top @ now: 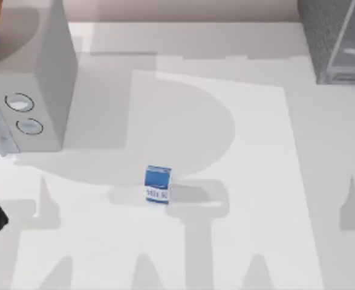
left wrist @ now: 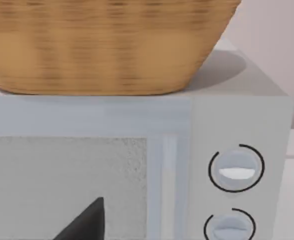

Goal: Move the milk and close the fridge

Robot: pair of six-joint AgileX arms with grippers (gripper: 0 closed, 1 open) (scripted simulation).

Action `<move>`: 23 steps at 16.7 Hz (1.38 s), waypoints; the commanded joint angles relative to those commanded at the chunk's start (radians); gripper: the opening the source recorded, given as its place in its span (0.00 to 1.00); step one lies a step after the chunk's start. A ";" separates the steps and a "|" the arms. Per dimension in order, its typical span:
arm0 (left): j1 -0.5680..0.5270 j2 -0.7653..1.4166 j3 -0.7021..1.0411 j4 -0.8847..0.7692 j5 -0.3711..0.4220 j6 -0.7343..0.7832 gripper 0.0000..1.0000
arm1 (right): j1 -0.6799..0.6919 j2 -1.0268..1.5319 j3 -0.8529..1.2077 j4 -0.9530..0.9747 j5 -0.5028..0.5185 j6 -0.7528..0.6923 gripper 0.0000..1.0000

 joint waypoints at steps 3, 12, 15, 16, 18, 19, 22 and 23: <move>0.000 0.000 0.000 0.000 0.000 0.000 1.00 | 0.014 0.014 -0.001 0.012 0.014 0.000 1.00; 0.000 0.000 0.000 0.000 0.000 0.000 1.00 | 0.515 0.459 -0.014 0.385 0.518 0.003 1.00; 0.000 0.000 0.000 0.000 0.000 0.000 1.00 | 0.719 0.618 -0.003 0.542 0.724 0.009 1.00; 0.000 0.000 0.000 0.000 0.000 0.000 1.00 | 0.775 0.659 0.002 0.589 0.780 0.011 1.00; 0.000 0.000 0.000 0.000 0.000 0.000 1.00 | 0.862 0.721 0.013 0.667 0.866 0.015 1.00; 0.000 0.000 0.000 0.000 0.000 0.000 1.00 | 0.891 0.743 0.018 0.696 0.896 0.017 1.00; 0.000 0.000 0.000 0.000 0.000 0.000 1.00 | 0.924 0.768 0.024 0.730 0.928 0.018 1.00; 0.000 0.000 0.000 0.000 0.000 0.000 1.00 | 0.924 0.768 0.024 0.730 0.928 0.018 1.00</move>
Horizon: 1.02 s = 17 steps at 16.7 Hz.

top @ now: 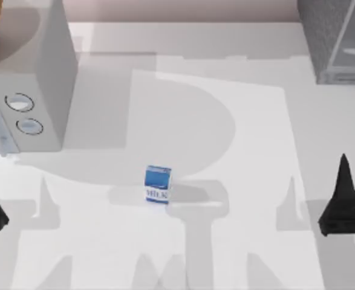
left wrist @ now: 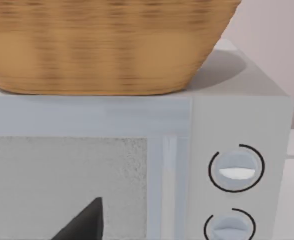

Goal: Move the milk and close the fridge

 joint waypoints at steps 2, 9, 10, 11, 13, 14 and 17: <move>0.000 0.000 0.000 0.000 0.000 0.000 1.00 | -0.003 -0.003 -0.004 -0.003 -0.002 0.000 1.00; 0.000 0.000 0.000 0.000 0.000 0.000 1.00 | 0.066 0.219 0.162 0.082 0.082 0.010 1.00; 0.000 0.000 0.000 0.000 0.000 0.000 1.00 | 0.083 0.292 0.209 0.104 0.107 0.012 1.00; 0.000 0.000 0.000 0.000 0.000 0.000 1.00 | 0.101 0.373 0.261 0.128 0.134 0.014 1.00; 0.000 0.000 0.000 0.000 0.000 0.000 1.00 | 0.138 0.555 0.374 0.180 0.194 0.019 1.00; 0.000 0.000 0.000 0.000 0.000 0.000 1.00 | 0.156 0.653 0.434 0.207 0.225 0.021 1.00; 0.000 0.000 0.000 0.000 0.000 0.000 1.00 | 0.211 0.962 0.622 0.290 0.321 0.031 1.00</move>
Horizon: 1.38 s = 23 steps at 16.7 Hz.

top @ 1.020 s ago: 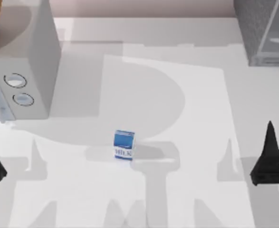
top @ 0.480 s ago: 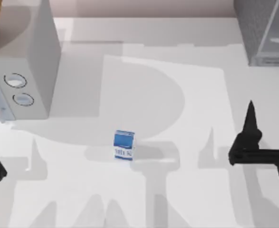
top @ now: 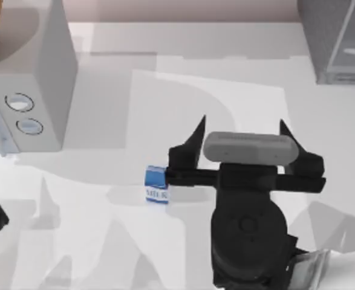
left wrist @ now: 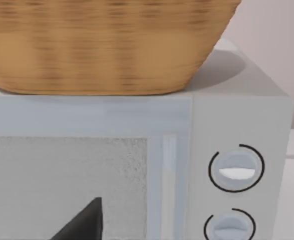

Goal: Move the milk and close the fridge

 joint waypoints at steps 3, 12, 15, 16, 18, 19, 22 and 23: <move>0.000 0.000 0.000 0.000 0.000 0.000 1.00 | 0.049 0.300 0.188 0.081 0.090 0.012 1.00; 0.000 0.000 0.000 0.000 0.000 0.000 1.00 | 0.127 0.777 0.529 0.225 0.230 0.039 1.00; 0.000 0.000 0.000 0.000 0.000 0.000 1.00 | 0.127 0.778 0.530 0.225 0.230 0.039 1.00; 0.000 0.000 0.000 0.000 0.000 0.000 1.00 | 0.121 0.776 0.526 0.222 0.228 0.039 1.00; 0.000 0.000 0.000 0.000 0.000 0.000 1.00 | 0.109 0.779 0.533 0.228 0.214 0.032 1.00; 0.000 0.000 0.000 0.000 0.000 0.000 1.00 | 0.095 0.782 0.538 0.232 0.199 0.026 1.00; 0.000 0.000 0.000 0.000 0.000 0.000 1.00 | 0.046 0.795 0.557 0.249 0.149 0.003 1.00; 0.000 0.000 0.000 0.000 0.000 0.000 1.00 | 0.036 0.798 0.562 0.253 0.140 -0.002 1.00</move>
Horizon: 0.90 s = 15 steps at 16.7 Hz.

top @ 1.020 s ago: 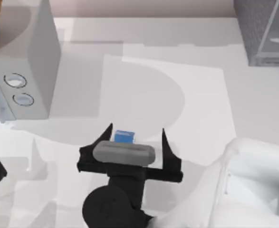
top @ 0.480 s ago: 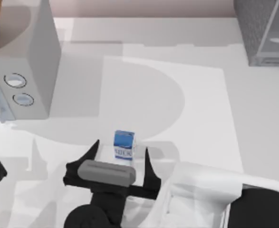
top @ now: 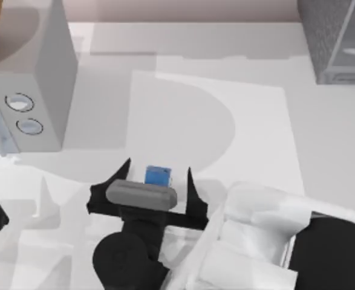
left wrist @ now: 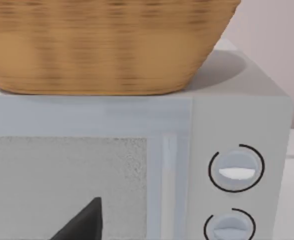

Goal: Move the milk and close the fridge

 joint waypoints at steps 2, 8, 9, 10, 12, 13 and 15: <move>0.000 0.000 0.000 0.000 0.000 0.000 1.00 | -0.003 0.001 0.001 0.001 -0.003 -0.001 1.00; 0.000 0.000 0.000 0.000 0.000 0.000 1.00 | -0.003 0.001 0.001 0.001 -0.003 -0.001 0.70; 0.000 0.000 0.000 0.000 0.000 0.000 1.00 | -0.003 0.001 0.001 0.001 -0.003 -0.001 0.62; 0.000 0.000 0.000 0.000 0.000 0.000 1.00 | -0.003 0.001 0.001 0.001 -0.003 -0.001 0.55; 0.000 0.000 0.000 0.000 0.000 0.000 1.00 | -0.003 0.001 0.001 0.001 -0.003 -0.001 0.40; 0.000 0.000 0.000 0.000 0.000 0.000 1.00 | -0.003 0.001 0.001 0.001 -0.003 -0.001 0.32; 0.000 0.000 0.000 0.000 0.000 0.000 1.00 | -0.003 0.001 0.001 0.001 -0.003 -0.001 0.17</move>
